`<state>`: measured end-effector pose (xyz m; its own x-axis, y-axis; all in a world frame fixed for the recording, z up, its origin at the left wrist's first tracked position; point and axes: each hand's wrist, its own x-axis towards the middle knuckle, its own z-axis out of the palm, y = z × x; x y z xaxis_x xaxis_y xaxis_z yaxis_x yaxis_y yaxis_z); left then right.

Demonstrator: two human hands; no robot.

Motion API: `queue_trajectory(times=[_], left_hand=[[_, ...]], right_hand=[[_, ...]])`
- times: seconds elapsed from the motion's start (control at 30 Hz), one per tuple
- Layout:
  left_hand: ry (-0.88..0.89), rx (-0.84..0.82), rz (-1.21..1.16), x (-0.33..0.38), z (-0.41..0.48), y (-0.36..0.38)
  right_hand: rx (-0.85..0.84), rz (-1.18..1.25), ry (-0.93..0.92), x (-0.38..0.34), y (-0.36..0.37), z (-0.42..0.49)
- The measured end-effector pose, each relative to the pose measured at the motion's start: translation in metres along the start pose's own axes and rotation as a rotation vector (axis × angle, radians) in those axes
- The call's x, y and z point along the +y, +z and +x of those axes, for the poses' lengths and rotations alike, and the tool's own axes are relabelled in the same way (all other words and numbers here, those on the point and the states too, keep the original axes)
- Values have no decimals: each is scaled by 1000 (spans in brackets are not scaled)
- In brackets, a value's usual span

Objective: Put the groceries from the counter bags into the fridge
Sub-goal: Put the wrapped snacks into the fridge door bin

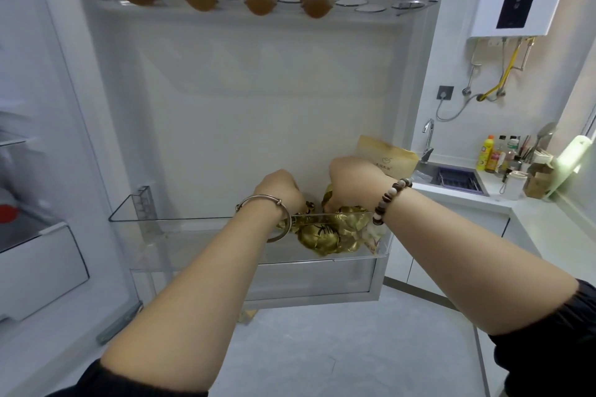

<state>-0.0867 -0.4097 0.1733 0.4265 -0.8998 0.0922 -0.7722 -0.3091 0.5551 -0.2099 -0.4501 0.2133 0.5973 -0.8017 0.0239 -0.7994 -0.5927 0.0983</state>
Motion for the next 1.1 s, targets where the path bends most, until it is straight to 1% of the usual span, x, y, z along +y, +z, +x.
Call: queue_trajectory(times=[0.1,0.17,0.27,0.37,0.5,0.57,0.63,0.7,0.77,0.83,0.93,1.0,1.1], left_hand=[[13,4,3,-1,1,0],[22,6,9,0,1,1],[35,35,21,1,-1,1],[45,150,56,6,-11,1],[124,344,129,13,-27,3],[209,426,184,16,-32,6],[322,479,188,19,-35,11],[487,521,154,26,-39,19],[672,552,119,39,-43,30],[833,537,82,55,-47,44],[1014,459,8,84,-55,75],[1088,412,-13,105,-62,102],[1158,319,15,139,-82,152]], right_hand=[[59,45,-19,0,5,3],[58,12,-20,1,5,4],[59,35,-7,2,6,3],[132,30,24,3,13,0],[270,226,95,7,19,-10],[378,336,90,13,21,-22],[558,392,88,19,25,-40],[742,388,130,29,31,-60],[832,389,188,44,39,-79],[852,372,258,62,50,-97],[807,289,398,94,72,-129],[753,203,495,116,89,-154],[667,118,642,148,111,-200]])
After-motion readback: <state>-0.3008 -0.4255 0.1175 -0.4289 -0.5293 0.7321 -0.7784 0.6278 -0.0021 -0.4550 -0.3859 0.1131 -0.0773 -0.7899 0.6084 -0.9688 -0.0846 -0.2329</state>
